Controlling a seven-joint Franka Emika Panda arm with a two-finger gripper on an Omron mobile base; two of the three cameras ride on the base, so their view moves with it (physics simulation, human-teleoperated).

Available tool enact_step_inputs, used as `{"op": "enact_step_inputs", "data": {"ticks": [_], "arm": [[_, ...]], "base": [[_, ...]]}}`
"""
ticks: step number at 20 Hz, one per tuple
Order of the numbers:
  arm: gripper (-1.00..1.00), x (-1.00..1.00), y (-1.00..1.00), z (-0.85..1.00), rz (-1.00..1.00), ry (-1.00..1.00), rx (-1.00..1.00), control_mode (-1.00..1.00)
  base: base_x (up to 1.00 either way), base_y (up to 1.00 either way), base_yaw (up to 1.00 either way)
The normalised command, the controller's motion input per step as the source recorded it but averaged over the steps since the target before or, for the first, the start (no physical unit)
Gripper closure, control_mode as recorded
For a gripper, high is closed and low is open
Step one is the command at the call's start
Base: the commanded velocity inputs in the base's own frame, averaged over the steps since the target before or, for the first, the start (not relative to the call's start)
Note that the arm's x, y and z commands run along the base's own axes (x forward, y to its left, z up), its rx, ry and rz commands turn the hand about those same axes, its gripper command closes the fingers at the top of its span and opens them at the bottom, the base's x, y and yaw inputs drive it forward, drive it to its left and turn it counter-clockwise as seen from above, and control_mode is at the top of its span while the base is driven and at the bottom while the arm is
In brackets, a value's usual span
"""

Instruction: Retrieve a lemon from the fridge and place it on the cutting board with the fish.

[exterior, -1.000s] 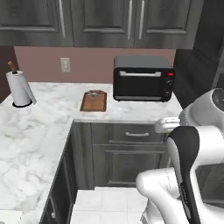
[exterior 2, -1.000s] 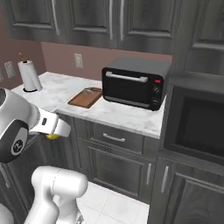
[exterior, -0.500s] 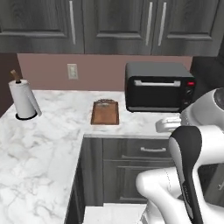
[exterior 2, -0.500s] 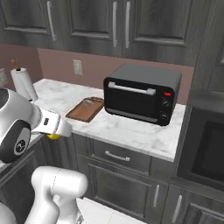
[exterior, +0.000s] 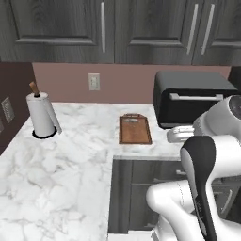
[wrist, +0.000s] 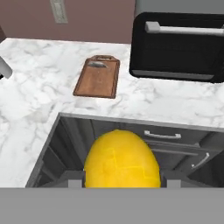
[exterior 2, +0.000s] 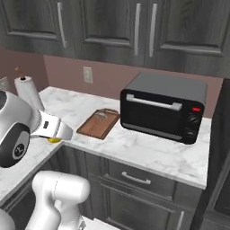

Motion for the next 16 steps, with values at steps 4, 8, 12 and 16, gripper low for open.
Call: {"op": "enact_step_inputs", "data": {"ticks": [4, 8, 12, 16], "arm": [[1.0, 0.0, 0.0, 0.0, 0.0, 0.0, 0.0, 1.0], [1.0, 0.0, 0.0, 0.0, 0.0, 0.0, 0.0, 1.0], [1.0, 0.0, 0.0, 0.0, 0.0, 0.0, 0.0, 1.0], [1.0, 0.0, 0.0, 0.0, 0.0, 0.0, 0.0, 1.0]], "base": [[0.64, 0.27, 0.0], [0.57, 0.18, 0.0], [0.59, 0.02, 0.0], [0.54, 0.0, 0.0]]}}
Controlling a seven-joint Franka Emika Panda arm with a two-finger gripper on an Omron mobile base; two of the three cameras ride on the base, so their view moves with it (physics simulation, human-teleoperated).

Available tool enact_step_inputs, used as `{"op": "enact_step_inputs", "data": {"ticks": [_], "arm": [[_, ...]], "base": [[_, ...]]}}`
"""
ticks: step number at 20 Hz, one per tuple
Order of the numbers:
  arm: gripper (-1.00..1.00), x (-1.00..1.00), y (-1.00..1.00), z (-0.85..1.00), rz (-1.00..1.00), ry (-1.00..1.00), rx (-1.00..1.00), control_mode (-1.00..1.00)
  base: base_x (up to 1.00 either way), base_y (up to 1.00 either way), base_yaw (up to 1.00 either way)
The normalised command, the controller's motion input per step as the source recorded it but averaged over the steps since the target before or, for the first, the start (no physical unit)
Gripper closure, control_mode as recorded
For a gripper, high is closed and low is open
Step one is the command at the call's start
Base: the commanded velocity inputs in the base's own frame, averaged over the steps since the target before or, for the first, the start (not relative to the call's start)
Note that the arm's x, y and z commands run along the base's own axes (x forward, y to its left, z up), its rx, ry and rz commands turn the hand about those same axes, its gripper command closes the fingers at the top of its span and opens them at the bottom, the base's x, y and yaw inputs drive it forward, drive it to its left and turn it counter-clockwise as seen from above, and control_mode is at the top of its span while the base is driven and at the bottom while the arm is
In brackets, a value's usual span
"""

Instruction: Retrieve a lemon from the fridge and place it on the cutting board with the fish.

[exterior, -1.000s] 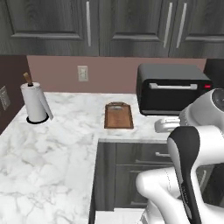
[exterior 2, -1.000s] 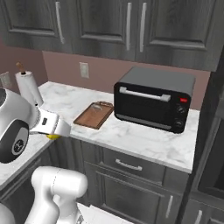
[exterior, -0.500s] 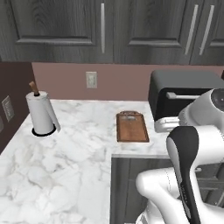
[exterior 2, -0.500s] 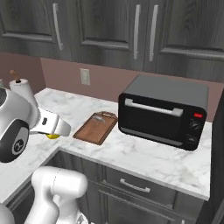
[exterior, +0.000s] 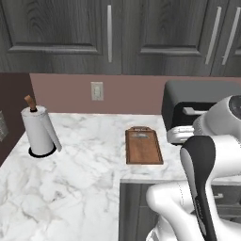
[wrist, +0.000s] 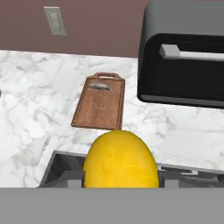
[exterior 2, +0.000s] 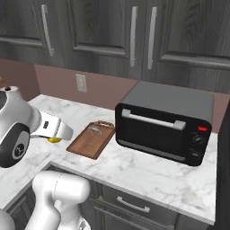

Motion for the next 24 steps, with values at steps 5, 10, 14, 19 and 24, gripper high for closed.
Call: {"op": "enact_step_inputs", "data": {"ticks": [5, 10, 14, 19, 24], "arm": [[1.0, 0.0, 0.0, 0.0, 0.0, 0.0, 0.0, 1.0], [1.0, 0.0, 0.0, 0.0, 0.0, 0.0, 0.0, 1.0], [1.0, 0.0, 0.0, 0.0, 0.0, 0.0, 0.0, 1.0], [1.0, 0.05, 0.0, 0.0, 0.0, 0.0, 0.0, -1.0], [1.0, 0.35, 0.0, 0.0, 0.0, 0.07, 0.0, -1.0]], "base": [[0.49, 0.0, 0.0], [0.15, 0.0, 0.0], [0.0, 0.0, 0.0], [0.0, 0.0, 0.0], [0.0, 0.0, 0.0]]}}
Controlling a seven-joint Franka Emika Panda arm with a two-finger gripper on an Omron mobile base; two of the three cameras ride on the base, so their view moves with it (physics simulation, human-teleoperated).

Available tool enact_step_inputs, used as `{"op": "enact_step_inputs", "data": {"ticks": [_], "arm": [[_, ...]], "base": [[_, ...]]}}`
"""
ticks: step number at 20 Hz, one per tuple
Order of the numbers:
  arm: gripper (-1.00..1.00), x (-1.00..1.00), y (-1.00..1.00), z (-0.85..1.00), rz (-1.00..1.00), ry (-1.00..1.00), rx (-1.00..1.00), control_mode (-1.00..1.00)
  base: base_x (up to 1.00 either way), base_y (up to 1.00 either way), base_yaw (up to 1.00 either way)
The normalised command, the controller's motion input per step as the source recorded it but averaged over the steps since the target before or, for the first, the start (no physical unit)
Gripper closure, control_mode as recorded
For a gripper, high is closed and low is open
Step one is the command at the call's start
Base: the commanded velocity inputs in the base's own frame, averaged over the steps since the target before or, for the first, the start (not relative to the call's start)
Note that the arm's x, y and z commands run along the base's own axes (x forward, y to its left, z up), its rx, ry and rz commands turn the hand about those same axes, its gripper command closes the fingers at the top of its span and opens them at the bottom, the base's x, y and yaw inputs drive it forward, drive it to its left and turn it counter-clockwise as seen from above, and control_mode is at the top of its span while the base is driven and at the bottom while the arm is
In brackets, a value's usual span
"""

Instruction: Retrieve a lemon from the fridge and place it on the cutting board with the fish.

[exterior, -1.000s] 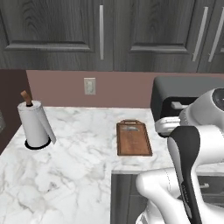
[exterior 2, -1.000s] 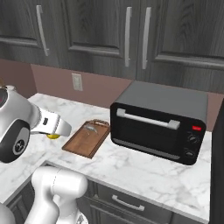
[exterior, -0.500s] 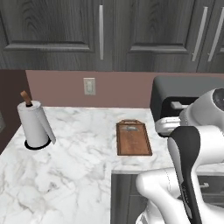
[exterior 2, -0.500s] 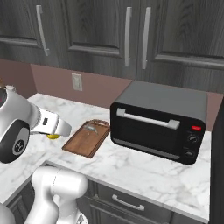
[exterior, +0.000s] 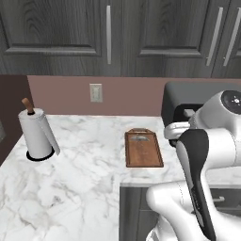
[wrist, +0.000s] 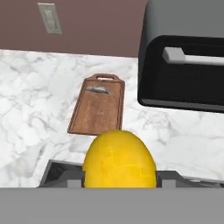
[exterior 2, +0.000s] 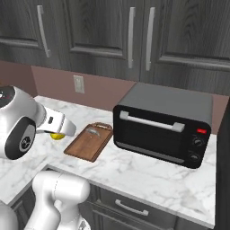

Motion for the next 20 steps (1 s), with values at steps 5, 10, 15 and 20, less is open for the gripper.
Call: {"op": "enact_step_inputs", "data": {"ticks": [5, 10, 15, 20], "arm": [[1.0, 0.49, 0.19, -0.13, 0.0, 0.16, 0.0, -1.0], [1.0, 0.57, 0.38, -0.48, -0.05, 0.11, 0.01, -1.0], [1.0, 0.34, 0.14, -0.74, -0.05, 0.02, 0.01, -1.0], [1.0, 0.29, -0.01, -0.54, 0.0, 0.17, 0.0, -1.0]], "base": [[0.0, 0.0, 0.0], [0.0, 0.0, 0.0], [0.0, 0.0, 0.0], [0.0, 0.0, 0.0]]}}
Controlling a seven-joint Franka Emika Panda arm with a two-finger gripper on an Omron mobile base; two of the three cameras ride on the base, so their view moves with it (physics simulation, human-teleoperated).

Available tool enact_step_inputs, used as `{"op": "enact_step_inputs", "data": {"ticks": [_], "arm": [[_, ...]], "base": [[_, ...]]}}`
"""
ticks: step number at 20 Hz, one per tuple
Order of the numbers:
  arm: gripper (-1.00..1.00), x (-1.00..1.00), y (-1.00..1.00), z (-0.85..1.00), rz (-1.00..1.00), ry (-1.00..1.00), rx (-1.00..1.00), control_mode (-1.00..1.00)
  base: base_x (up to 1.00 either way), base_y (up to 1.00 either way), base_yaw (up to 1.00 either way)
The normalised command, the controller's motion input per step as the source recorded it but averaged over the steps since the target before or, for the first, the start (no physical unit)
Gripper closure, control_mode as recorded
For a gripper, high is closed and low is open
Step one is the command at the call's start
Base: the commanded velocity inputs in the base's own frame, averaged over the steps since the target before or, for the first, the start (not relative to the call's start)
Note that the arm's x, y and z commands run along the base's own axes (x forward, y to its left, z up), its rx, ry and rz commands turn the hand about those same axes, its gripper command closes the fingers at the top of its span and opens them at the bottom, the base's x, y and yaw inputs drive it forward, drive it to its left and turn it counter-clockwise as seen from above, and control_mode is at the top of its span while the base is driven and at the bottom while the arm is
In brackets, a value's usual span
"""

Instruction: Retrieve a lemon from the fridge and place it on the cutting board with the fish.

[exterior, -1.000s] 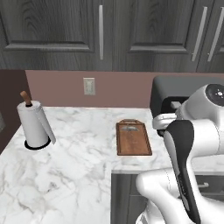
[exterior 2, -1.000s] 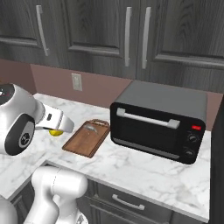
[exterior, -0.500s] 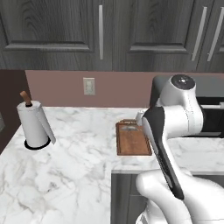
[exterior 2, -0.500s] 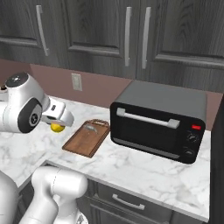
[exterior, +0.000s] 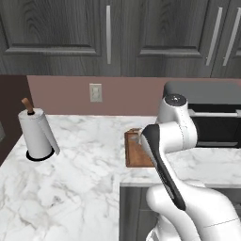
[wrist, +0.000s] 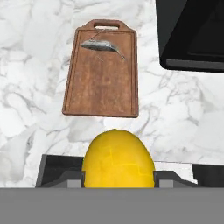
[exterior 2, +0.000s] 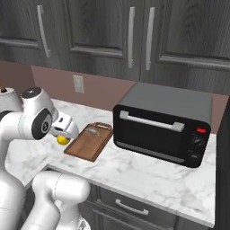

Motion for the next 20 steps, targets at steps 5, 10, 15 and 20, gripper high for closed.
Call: {"op": "enact_step_inputs", "data": {"ticks": [5, 10, 15, 20], "arm": [[1.0, 0.39, -0.05, -0.38, 0.0, 0.11, 0.03, -1.0], [1.0, 0.4, 0.0, -0.17, 0.0, 0.01, 0.0, -1.0], [1.0, 0.49, 0.0, -0.21, 0.0, 0.0, 0.0, -1.0], [1.0, 0.51, 0.0, -0.16, 0.0, 0.0, 0.01, -1.0]], "base": [[0.0, 0.0, 0.0], [0.0, 0.0, 0.0], [0.0, 0.0, 0.0], [0.0, 0.0, 0.0]]}}
